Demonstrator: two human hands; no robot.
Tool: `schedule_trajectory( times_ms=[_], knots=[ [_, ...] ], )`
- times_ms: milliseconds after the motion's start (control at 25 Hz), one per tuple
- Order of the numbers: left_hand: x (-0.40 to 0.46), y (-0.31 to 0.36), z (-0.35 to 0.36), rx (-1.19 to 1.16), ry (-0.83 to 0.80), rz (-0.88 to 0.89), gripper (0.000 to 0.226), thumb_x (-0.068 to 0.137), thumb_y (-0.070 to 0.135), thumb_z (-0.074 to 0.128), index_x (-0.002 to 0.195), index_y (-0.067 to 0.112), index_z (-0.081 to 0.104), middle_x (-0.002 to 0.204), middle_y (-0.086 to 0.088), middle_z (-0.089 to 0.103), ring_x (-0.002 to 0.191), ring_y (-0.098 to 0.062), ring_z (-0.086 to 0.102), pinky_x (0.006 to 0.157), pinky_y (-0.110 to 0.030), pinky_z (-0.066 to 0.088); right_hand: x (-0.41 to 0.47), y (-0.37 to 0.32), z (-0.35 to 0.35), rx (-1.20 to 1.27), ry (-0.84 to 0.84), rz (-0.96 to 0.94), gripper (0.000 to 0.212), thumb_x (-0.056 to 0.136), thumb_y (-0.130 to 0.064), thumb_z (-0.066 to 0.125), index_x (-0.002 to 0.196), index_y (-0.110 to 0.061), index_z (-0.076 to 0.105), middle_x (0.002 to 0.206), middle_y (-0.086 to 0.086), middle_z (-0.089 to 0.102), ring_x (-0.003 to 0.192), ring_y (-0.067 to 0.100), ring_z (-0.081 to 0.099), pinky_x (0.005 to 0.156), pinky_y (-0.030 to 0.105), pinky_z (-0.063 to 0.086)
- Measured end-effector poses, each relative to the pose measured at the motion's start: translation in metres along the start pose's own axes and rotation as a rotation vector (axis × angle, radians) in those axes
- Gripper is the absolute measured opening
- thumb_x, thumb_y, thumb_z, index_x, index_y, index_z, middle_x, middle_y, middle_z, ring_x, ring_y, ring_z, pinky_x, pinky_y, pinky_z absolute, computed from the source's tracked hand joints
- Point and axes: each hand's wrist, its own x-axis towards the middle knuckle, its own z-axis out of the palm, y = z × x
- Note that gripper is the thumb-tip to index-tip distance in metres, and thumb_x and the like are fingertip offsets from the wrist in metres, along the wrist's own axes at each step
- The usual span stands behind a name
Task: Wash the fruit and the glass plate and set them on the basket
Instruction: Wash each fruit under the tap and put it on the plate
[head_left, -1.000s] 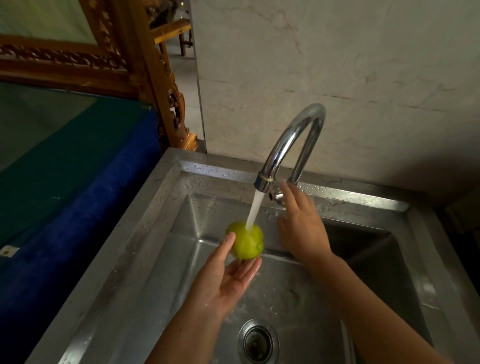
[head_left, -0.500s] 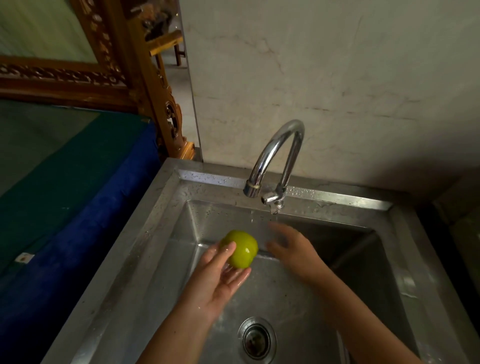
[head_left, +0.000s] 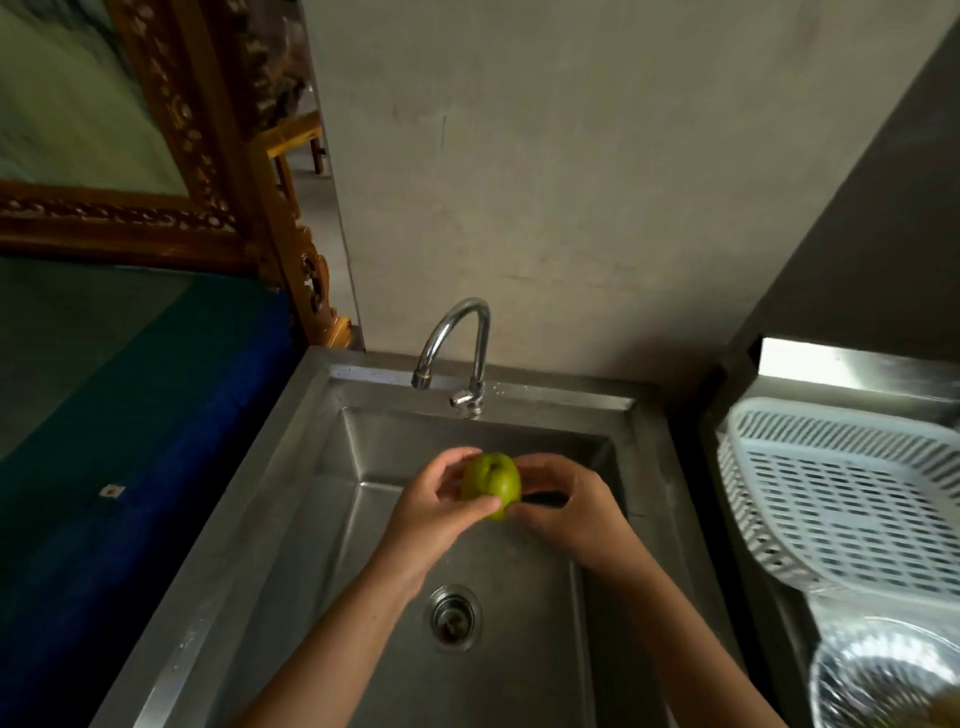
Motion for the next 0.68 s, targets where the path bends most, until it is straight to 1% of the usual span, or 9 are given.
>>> schedule_trajectory(
  times_ms=[40, 120, 200, 280, 360, 440, 520, 600, 680],
  knots=[
    [-0.008, 0.006, 0.007, 0.022, -0.012, 0.013, 0.052, 0.072, -0.007, 0.069, 0.117, 0.014, 0.052, 0.118, -0.013, 0.06, 0.106, -0.022, 0.057, 0.094, -0.04, 0.048, -0.014, -0.006, -0.008, -0.003, 0.047, 0.0, 0.042, 0.064, -0.02, 0.081, 0.1, -0.033, 0.064, 0.094, -0.007, 0.073, 0.088, 0.002, 0.068, 0.083, 0.021, 0.055],
    [-0.019, 0.014, 0.019, 0.049, -0.064, 0.037, 0.057, 0.07, -0.004, 0.072, 0.12, 0.014, 0.049, 0.118, -0.009, 0.06, 0.108, -0.021, 0.058, 0.093, -0.035, 0.049, -0.037, -0.02, -0.022, -0.017, 0.12, 0.0, 0.041, 0.064, -0.022, 0.08, 0.1, -0.034, 0.063, 0.091, -0.011, 0.072, 0.086, 0.0, 0.068, 0.077, 0.015, 0.053],
    [-0.029, 0.019, 0.028, 0.083, -0.13, 0.063, 0.05, 0.069, -0.001, 0.074, 0.109, 0.02, 0.054, 0.113, -0.005, 0.062, 0.107, -0.021, 0.06, 0.09, -0.029, 0.049, -0.061, -0.033, -0.031, -0.035, 0.187, 0.007, 0.038, 0.062, -0.028, 0.08, 0.094, -0.04, 0.063, 0.086, -0.017, 0.072, 0.083, -0.003, 0.067, 0.073, 0.01, 0.051],
    [-0.04, 0.027, 0.034, 0.135, -0.195, 0.094, 0.045, 0.068, 0.001, 0.075, 0.097, 0.028, 0.056, 0.107, -0.002, 0.064, 0.105, -0.02, 0.061, 0.088, -0.027, 0.049, -0.085, -0.047, -0.035, -0.045, 0.268, 0.021, 0.036, 0.06, -0.032, 0.08, 0.089, -0.044, 0.062, 0.089, -0.026, 0.07, 0.081, -0.006, 0.067, 0.071, 0.006, 0.05],
    [-0.05, 0.028, 0.039, 0.195, -0.238, 0.131, 0.042, 0.066, 0.007, 0.077, 0.093, 0.032, 0.057, 0.106, 0.001, 0.066, 0.103, -0.016, 0.062, 0.086, -0.025, 0.049, -0.104, -0.057, -0.036, -0.064, 0.314, 0.023, 0.036, 0.06, -0.031, 0.08, 0.089, -0.043, 0.062, 0.091, -0.03, 0.068, 0.08, -0.007, 0.066, 0.071, 0.005, 0.048],
    [-0.063, 0.033, 0.047, 0.236, -0.289, 0.175, 0.041, 0.065, 0.011, 0.078, 0.092, 0.034, 0.058, 0.104, 0.006, 0.066, 0.1, -0.01, 0.062, 0.078, -0.016, 0.05, -0.125, -0.063, -0.04, -0.069, 0.374, 0.054, 0.036, 0.061, -0.03, 0.079, 0.093, -0.038, 0.064, 0.086, -0.023, 0.07, 0.081, -0.007, 0.066, 0.068, 0.003, 0.047],
    [-0.076, 0.033, 0.056, 0.26, -0.314, 0.207, 0.041, 0.066, 0.012, 0.078, 0.091, 0.036, 0.057, 0.103, 0.008, 0.065, 0.097, -0.005, 0.062, 0.073, -0.012, 0.049, -0.145, -0.069, -0.044, -0.073, 0.416, 0.083, 0.039, 0.061, -0.026, 0.08, 0.098, -0.027, 0.067, 0.084, -0.018, 0.071, 0.079, -0.008, 0.065, 0.066, 0.002, 0.045],
    [-0.09, 0.033, 0.066, 0.285, -0.347, 0.227, 0.041, 0.066, 0.013, 0.078, 0.091, 0.037, 0.057, 0.103, 0.008, 0.065, 0.097, -0.005, 0.062, 0.076, -0.015, 0.048, -0.166, -0.074, -0.047, -0.083, 0.455, 0.109, 0.042, 0.063, -0.024, 0.081, 0.102, -0.02, 0.067, 0.089, -0.012, 0.071, 0.079, -0.007, 0.065, 0.068, 0.004, 0.047],
    [-0.105, 0.032, 0.087, 0.284, -0.413, 0.256, 0.042, 0.066, 0.009, 0.078, 0.092, 0.035, 0.058, 0.102, 0.006, 0.066, 0.097, -0.009, 0.063, 0.078, -0.017, 0.048, -0.195, -0.076, -0.056, -0.071, 0.534, 0.135, 0.043, 0.063, -0.026, 0.08, 0.103, -0.019, 0.066, 0.092, -0.007, 0.071, 0.082, -0.001, 0.067, 0.074, 0.013, 0.051]
  ],
)
